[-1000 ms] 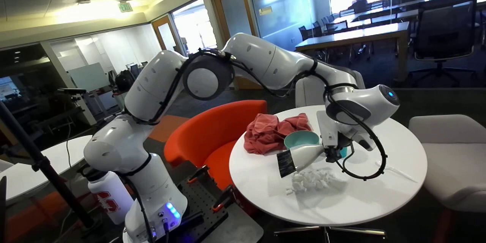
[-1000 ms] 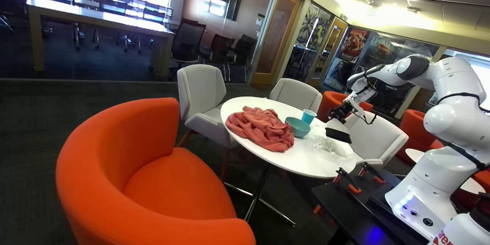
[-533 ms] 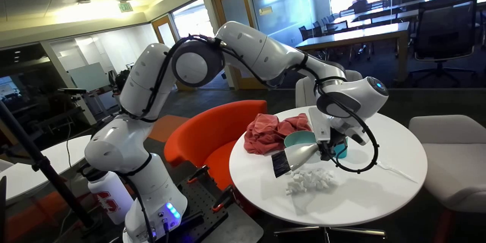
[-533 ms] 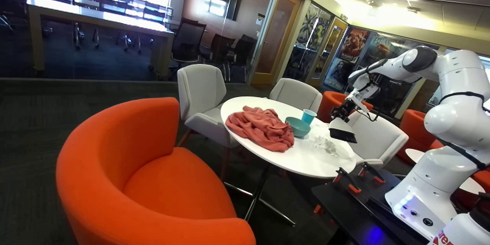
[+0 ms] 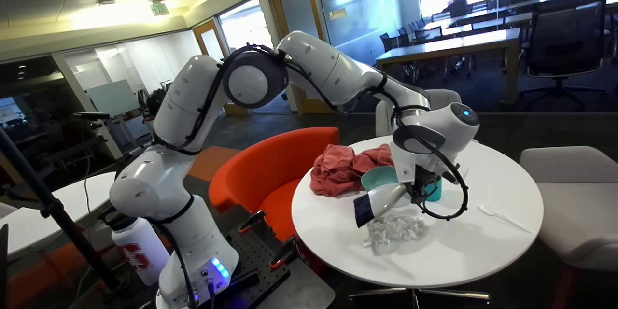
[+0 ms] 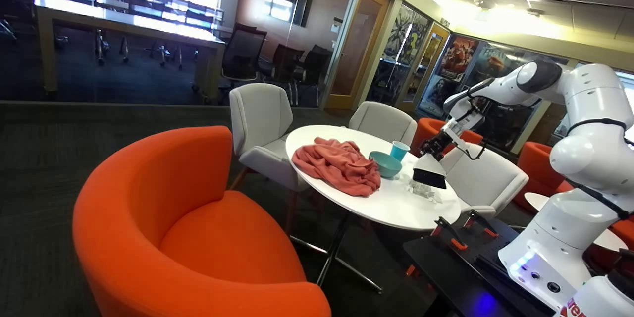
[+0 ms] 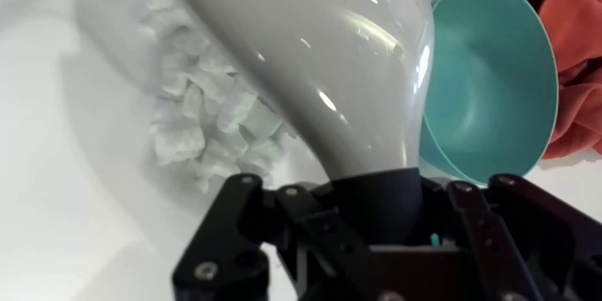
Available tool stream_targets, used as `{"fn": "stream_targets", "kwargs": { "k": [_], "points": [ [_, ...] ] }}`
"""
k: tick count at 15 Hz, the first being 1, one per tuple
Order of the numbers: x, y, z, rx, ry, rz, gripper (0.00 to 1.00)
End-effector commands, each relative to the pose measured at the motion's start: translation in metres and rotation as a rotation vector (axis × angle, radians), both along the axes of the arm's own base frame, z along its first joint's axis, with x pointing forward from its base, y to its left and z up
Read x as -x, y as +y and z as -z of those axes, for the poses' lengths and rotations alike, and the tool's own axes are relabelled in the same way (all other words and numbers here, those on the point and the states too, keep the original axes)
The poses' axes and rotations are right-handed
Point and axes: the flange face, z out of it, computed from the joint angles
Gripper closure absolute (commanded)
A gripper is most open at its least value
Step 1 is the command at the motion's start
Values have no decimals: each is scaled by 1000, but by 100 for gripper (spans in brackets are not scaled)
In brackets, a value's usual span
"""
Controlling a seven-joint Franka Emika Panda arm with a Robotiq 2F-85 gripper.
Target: Use the brush to sweep the white objects on the table
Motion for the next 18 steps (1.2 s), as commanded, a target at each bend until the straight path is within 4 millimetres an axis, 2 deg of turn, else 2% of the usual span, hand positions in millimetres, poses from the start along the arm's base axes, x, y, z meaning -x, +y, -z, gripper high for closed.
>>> {"fn": "stream_targets", "kwargs": {
  "k": [1, 5, 8, 13, 18],
  "points": [
    [3, 35, -2, 26, -67, 20, 100],
    [12, 64, 8, -23, -94, -7, 100],
    [29, 75, 11, -45, -90, -18, 100],
    [62, 75, 10, 20, -97, 43, 100],
    [71, 72, 18, 119, -160, 129, 100]
  ]
}}
